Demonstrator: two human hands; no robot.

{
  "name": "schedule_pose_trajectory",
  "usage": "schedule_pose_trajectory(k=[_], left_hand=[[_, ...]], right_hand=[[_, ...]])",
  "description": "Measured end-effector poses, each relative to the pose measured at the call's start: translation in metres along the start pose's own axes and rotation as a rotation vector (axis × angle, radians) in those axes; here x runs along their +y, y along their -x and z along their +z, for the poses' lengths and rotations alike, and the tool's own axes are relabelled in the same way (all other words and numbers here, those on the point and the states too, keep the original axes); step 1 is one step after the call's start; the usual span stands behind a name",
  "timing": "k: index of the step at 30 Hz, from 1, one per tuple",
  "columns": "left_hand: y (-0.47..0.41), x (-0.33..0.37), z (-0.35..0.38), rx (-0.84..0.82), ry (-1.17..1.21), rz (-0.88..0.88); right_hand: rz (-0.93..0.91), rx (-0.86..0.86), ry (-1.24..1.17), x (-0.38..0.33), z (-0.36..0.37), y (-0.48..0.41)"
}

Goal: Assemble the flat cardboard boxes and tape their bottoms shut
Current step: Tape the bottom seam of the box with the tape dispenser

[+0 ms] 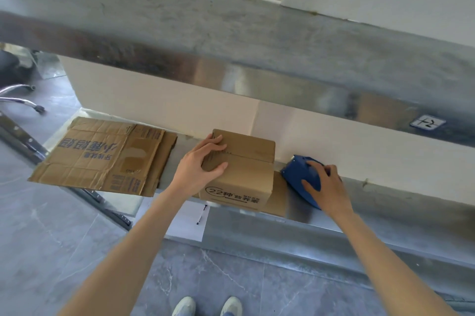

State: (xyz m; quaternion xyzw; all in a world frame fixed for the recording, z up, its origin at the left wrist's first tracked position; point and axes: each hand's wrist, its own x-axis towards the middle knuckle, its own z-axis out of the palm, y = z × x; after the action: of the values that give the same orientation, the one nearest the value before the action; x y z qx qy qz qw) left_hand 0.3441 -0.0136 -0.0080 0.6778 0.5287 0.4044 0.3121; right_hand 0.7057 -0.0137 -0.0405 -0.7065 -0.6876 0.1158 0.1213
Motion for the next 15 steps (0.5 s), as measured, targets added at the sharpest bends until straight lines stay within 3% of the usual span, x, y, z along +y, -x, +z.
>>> schedule_pose_trajectory(k=[6,15], left_hand=[[0.001,0.004,0.002,0.01,0.05,-0.026],[0.004,0.013,-0.002,-0.01,0.037,-0.061]], right_hand=[[0.043,-0.3,-0.046,0.017,-0.011,-0.015],[0.053,-0.461,-0.166,0.014,-0.022,-0.03]])
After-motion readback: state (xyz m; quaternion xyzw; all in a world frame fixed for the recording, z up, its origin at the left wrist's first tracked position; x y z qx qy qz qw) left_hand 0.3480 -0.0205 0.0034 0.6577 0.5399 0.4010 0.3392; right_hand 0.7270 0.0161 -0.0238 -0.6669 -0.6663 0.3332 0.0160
